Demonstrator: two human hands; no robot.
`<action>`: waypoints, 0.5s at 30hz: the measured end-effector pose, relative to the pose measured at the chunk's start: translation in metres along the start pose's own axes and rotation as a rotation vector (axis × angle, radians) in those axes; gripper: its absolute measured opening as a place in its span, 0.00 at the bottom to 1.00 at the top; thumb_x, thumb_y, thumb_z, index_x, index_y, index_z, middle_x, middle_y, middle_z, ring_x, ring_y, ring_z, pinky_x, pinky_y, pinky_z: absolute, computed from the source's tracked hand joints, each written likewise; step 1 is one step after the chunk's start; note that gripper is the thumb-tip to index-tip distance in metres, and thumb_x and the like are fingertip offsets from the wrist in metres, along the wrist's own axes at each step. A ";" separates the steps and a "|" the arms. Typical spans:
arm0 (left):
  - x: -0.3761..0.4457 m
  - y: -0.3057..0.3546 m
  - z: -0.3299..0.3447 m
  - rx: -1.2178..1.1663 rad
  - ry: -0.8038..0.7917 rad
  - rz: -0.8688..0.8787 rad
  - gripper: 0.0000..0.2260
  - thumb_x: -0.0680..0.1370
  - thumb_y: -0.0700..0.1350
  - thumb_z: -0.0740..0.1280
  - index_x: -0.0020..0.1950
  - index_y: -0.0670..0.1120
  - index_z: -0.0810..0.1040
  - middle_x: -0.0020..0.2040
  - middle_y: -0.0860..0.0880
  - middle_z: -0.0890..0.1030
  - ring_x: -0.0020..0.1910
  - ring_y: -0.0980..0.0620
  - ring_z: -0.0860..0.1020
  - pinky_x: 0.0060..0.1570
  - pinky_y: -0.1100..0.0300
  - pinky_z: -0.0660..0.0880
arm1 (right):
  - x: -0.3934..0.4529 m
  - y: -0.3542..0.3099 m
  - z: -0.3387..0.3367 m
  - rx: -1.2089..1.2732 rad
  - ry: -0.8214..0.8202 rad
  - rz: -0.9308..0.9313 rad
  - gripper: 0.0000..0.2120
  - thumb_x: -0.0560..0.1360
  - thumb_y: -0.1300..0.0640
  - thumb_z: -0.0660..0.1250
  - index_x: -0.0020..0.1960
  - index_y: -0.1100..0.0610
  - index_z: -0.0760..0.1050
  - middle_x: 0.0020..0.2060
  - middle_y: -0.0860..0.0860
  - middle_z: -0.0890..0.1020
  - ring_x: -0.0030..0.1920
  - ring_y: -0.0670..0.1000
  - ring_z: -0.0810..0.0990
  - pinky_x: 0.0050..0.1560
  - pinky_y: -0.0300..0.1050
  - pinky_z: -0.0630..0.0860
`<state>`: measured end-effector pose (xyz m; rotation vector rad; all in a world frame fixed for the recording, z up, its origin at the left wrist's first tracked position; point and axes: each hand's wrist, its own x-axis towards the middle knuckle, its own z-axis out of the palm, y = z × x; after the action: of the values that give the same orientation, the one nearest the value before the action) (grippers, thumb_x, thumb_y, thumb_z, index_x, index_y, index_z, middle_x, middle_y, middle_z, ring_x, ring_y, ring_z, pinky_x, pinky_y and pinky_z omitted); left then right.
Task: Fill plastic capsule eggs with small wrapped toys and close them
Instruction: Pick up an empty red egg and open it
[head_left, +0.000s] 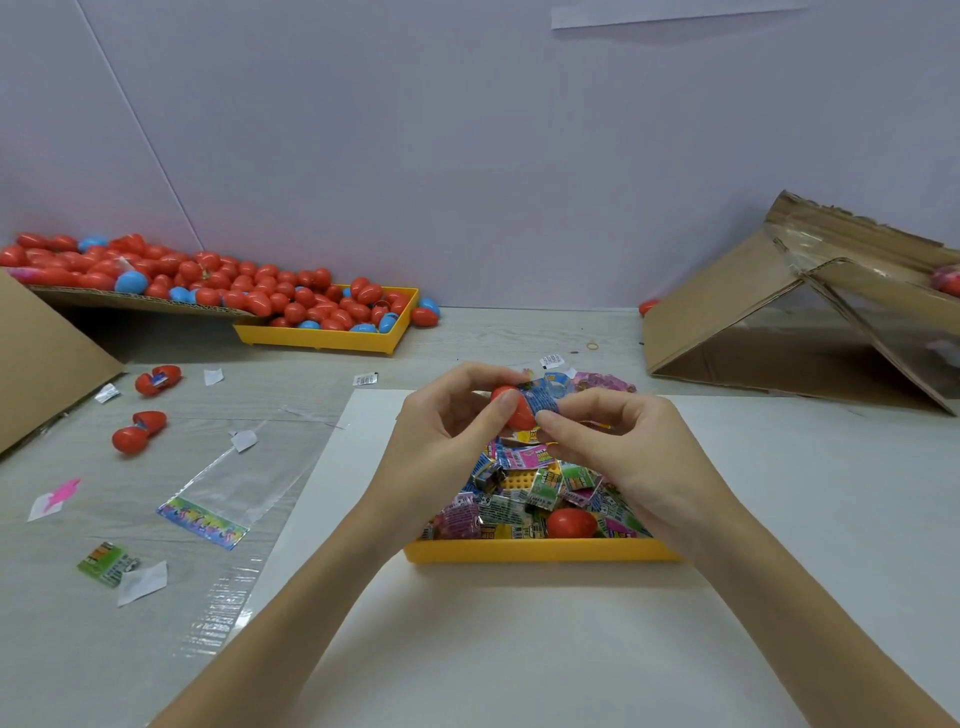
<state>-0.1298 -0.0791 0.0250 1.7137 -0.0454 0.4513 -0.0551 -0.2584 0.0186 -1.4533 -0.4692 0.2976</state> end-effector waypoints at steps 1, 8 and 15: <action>0.000 -0.001 0.001 0.002 0.002 0.000 0.08 0.82 0.42 0.68 0.60 0.47 0.83 0.51 0.49 0.87 0.51 0.50 0.85 0.52 0.61 0.81 | 0.000 0.000 0.000 -0.026 0.011 -0.012 0.11 0.68 0.51 0.80 0.45 0.56 0.87 0.43 0.53 0.88 0.46 0.53 0.88 0.50 0.43 0.85; 0.001 -0.001 0.000 -0.064 0.028 -0.051 0.10 0.82 0.46 0.67 0.63 0.50 0.82 0.53 0.49 0.86 0.47 0.54 0.84 0.49 0.62 0.80 | 0.000 -0.004 -0.001 -0.141 0.005 -0.089 0.03 0.78 0.56 0.73 0.51 0.52 0.85 0.44 0.47 0.88 0.46 0.49 0.88 0.45 0.38 0.83; 0.001 -0.004 0.000 -0.018 0.039 -0.003 0.09 0.83 0.45 0.67 0.61 0.50 0.83 0.50 0.50 0.86 0.49 0.53 0.85 0.50 0.63 0.80 | -0.001 -0.002 0.000 -0.125 -0.010 -0.029 0.04 0.77 0.55 0.75 0.50 0.54 0.85 0.43 0.51 0.88 0.46 0.52 0.89 0.50 0.46 0.85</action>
<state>-0.1281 -0.0786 0.0218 1.6869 -0.0184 0.4801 -0.0561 -0.2586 0.0205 -1.5660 -0.5237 0.2564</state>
